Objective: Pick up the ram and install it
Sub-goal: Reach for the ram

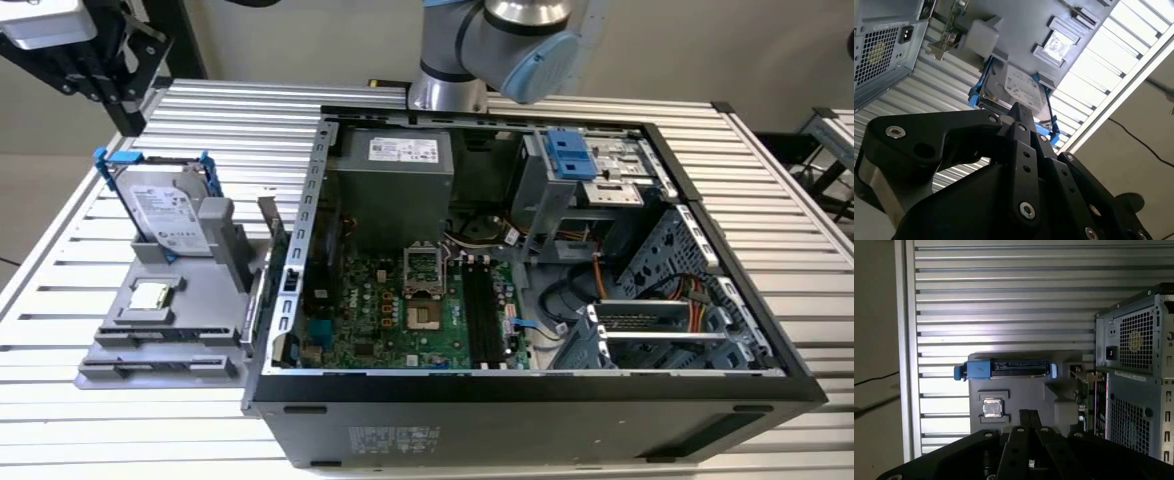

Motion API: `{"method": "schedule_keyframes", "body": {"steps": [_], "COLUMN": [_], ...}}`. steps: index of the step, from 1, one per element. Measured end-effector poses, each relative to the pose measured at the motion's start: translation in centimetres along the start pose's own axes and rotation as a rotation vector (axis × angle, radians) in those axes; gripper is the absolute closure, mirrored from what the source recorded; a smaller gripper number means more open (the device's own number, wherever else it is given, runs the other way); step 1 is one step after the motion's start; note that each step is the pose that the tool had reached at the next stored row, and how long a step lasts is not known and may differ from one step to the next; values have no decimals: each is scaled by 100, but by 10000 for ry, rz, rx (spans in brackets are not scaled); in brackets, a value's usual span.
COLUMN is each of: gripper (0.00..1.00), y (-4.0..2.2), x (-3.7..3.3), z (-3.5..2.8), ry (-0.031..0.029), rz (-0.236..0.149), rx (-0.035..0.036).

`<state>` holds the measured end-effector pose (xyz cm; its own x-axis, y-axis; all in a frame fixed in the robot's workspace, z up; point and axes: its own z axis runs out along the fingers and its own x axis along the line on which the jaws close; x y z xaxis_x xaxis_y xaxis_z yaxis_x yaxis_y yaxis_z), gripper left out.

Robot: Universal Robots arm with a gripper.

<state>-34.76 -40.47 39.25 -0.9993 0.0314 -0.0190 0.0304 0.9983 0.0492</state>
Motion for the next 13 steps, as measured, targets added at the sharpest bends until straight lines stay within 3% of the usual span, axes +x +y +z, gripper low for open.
{"method": "schedule_keyframes", "body": {"steps": [13], "gripper": [100], "y": [-326], "x": [36], "z": [-11], "ry": [0], "rz": [0], "rx": [1]}}
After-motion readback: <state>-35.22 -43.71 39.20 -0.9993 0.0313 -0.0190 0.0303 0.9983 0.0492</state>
